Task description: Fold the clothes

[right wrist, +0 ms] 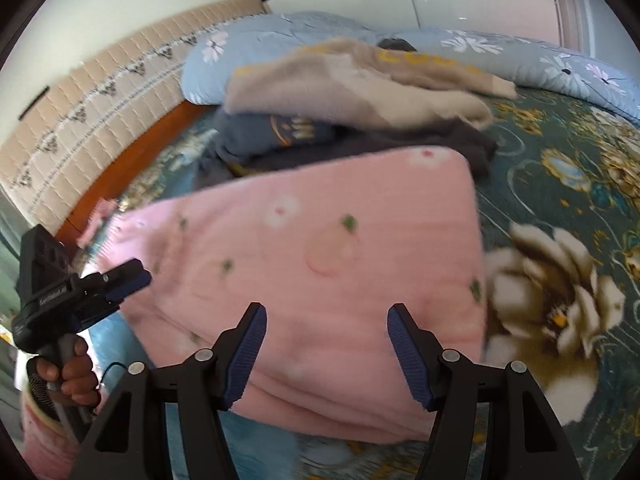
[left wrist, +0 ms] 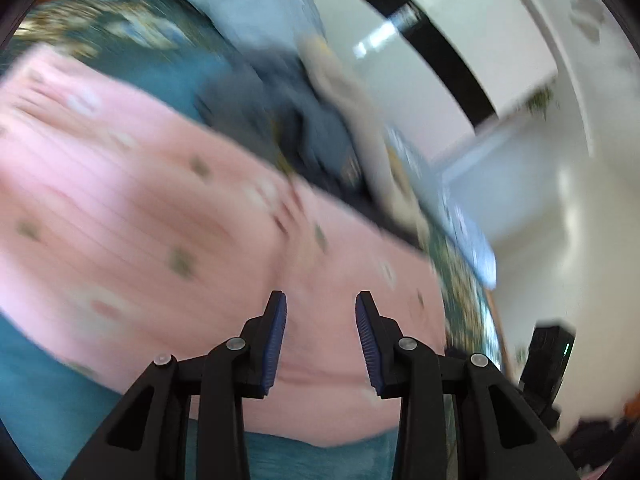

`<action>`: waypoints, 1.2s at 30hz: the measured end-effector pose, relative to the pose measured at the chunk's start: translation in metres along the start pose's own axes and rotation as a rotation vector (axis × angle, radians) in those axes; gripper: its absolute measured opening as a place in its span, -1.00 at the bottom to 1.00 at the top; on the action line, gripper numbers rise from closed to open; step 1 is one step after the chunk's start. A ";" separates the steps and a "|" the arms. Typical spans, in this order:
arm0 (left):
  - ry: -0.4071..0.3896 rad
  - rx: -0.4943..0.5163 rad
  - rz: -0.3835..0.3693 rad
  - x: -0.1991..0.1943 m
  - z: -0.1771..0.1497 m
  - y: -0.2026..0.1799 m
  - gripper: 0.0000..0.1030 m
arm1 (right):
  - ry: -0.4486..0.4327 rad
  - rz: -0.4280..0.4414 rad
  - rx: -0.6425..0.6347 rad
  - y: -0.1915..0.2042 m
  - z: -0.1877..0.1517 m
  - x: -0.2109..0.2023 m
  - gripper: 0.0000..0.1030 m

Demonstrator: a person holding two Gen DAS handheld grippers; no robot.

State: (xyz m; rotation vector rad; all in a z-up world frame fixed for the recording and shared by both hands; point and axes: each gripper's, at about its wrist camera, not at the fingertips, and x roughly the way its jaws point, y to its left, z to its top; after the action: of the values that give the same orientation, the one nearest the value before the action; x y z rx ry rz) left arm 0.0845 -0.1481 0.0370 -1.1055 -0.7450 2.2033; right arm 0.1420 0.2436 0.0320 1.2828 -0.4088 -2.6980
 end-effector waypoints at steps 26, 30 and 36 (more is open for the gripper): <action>-0.252 -0.603 0.191 -0.086 0.043 0.199 -0.17 | 0.063 -0.004 -0.078 0.073 0.022 0.047 0.30; -0.236 -0.637 0.220 -0.084 0.043 0.201 -0.46 | 0.049 0.008 -0.058 0.065 0.020 0.039 0.30; -0.263 -0.530 0.218 -0.094 0.058 0.150 -0.62 | 0.012 0.010 0.025 0.028 0.016 0.021 0.30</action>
State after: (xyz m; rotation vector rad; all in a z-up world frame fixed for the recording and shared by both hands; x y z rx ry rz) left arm 0.0489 -0.3292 0.0122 -1.1939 -1.4460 2.4344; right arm 0.1165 0.2150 0.0347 1.2993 -0.4471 -2.6840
